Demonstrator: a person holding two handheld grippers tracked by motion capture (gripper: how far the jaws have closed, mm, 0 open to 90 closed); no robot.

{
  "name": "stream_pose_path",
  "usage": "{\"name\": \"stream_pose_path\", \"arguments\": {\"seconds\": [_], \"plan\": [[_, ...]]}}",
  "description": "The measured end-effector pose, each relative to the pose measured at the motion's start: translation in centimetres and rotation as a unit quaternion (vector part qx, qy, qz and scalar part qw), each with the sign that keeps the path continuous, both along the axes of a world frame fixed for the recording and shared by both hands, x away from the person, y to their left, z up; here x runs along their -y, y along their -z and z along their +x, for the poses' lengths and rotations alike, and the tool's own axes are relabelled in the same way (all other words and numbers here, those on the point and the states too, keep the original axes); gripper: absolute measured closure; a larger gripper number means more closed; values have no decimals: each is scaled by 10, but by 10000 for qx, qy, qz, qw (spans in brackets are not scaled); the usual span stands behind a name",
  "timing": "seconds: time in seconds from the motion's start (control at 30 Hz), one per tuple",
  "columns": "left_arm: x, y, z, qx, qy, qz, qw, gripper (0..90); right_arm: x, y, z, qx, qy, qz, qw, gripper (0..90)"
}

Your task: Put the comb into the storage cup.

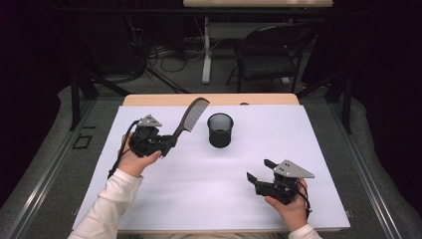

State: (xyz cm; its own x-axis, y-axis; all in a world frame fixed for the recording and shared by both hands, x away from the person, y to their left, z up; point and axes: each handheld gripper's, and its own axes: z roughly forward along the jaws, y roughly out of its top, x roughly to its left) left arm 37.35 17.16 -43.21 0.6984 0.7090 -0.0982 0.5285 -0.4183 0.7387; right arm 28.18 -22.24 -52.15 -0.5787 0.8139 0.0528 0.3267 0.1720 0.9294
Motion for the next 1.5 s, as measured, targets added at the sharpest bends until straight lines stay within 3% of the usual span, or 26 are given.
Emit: {"name": "stream_pose_path", "arguments": {"seconds": [0.4,1.0,1.5], "plan": [[18,-5,-11,298,139,-217,9992,728,0,0,0,15,1,-1,10000,212],[52,-1,-24,517,380,-501,9967,728,1,-1,-1,-2,-25,-42,10000,211],[51,6,-32,764,298,-818,9933,728,1,-1,-1,1,-24,-20,10000,211]]}}
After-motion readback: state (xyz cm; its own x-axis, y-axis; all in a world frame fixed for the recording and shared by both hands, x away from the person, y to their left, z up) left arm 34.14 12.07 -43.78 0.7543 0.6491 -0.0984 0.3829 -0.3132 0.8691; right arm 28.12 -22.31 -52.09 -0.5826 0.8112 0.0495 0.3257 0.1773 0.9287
